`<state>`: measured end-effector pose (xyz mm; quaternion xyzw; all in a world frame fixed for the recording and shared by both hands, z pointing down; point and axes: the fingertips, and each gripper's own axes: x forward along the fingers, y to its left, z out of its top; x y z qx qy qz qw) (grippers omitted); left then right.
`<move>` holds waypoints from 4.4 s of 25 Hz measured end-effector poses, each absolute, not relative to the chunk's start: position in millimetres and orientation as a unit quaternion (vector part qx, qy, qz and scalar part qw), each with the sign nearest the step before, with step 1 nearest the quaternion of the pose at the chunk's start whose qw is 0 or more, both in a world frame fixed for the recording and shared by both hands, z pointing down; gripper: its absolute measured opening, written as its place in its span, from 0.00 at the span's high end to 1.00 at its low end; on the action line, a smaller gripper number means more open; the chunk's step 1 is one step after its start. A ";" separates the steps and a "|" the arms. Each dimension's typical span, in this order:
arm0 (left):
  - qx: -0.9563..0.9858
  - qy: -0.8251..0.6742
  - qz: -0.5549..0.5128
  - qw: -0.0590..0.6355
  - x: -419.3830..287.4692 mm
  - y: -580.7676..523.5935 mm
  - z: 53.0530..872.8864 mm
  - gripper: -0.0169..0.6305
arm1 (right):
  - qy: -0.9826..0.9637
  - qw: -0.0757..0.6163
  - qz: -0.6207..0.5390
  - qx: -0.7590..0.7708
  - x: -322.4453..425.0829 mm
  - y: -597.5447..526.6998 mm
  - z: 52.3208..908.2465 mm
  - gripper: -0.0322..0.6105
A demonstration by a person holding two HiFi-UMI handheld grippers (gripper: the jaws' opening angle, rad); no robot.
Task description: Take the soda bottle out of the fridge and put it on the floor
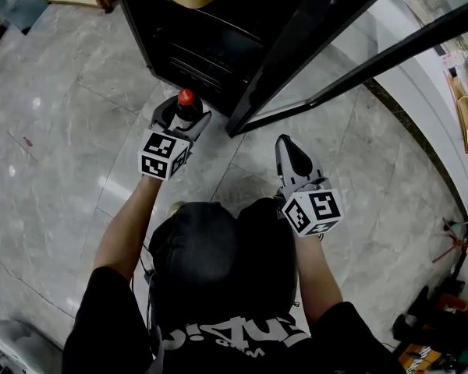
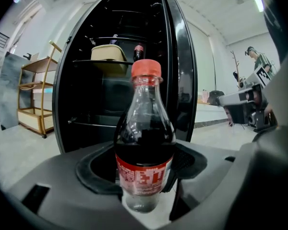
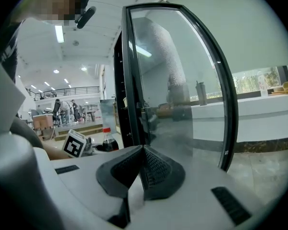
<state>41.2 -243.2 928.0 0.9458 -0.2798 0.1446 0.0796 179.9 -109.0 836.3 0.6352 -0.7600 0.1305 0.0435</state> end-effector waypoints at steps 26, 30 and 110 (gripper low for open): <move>0.934 -0.291 0.180 0.103 47.7 -218.6 1072.7 0.49 | -0.750 0.012 0.110 0.652 190.8 -107.5 829.8 0.91; 0.932 -0.296 0.183 0.104 45.6 -216.0 1078.8 0.49 | -0.750 0.012 0.109 0.653 190.8 -107.4 829.9 0.91; 0.941 -0.277 0.119 0.156 -45.3 -162.6 428.5 0.33 | -0.794 0.050 0.169 0.582 71.3 -121.1 343.9 0.91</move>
